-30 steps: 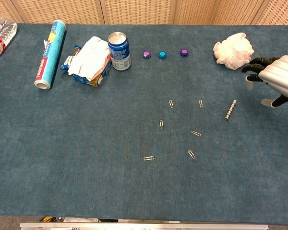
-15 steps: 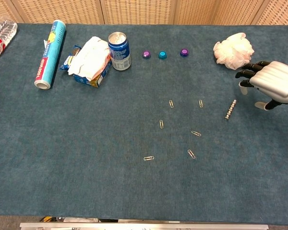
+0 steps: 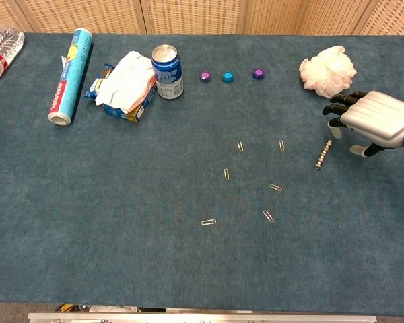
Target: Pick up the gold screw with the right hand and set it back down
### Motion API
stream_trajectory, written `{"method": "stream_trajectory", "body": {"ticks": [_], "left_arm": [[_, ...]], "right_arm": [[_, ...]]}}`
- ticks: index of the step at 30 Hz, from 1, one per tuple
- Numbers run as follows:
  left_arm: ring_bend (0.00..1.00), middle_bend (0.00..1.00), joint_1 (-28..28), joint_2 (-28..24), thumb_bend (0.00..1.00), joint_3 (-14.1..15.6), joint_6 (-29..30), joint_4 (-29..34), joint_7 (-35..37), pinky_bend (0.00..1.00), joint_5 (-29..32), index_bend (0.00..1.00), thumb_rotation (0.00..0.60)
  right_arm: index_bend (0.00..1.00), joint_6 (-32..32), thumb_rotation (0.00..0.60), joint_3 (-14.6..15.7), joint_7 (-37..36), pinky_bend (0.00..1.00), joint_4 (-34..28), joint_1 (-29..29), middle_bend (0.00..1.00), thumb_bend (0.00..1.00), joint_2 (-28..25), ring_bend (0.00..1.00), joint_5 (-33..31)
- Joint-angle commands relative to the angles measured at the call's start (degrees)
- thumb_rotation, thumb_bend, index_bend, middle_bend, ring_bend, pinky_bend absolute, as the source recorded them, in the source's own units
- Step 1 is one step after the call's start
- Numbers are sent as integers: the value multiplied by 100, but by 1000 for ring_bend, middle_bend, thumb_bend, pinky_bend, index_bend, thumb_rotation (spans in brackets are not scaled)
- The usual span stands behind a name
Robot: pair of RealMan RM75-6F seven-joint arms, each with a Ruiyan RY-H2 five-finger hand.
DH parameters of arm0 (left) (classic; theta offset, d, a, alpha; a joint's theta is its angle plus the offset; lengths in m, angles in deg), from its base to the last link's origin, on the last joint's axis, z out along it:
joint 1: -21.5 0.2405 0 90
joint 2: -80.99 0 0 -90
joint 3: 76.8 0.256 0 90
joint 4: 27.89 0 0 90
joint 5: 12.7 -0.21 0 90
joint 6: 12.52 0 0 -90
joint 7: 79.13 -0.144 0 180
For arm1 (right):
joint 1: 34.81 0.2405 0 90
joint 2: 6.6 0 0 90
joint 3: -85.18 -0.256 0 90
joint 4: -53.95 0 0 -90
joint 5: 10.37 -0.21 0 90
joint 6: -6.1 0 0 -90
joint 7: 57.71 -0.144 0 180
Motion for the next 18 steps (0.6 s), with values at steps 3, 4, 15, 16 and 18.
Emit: {"method": "stream_trajectory", "body": {"ticks": [3,4,15,16,18], "left_arm": [[221,294,4,-3,85,-1,1,2,1,411,5,373,600],[221,294,5,-4,85,-1,2,2,1,411,6,373,600],[221,294,23,-7,84,5,21,-1,7,411,-4,373,600],[221,294,24,-8,84,5,21,-1,7,411,-3,373,600],[221,294,25,-9,84,3,23,0,13,411,-4,373,600]], "right_arm": [[476,-30,600,-3,49,201,48,48,184,233,61,87,-19],[476,-32,600,-5,63,201,59,54,180,234,74,81,-26],[476,-101,600,-7,188,191,157,123,122,233,214,20,-108],[476,-106,600,-3,192,190,166,127,119,233,224,17,-110],[476,-113,600,7,193,190,187,135,112,233,246,10,-115]]}}
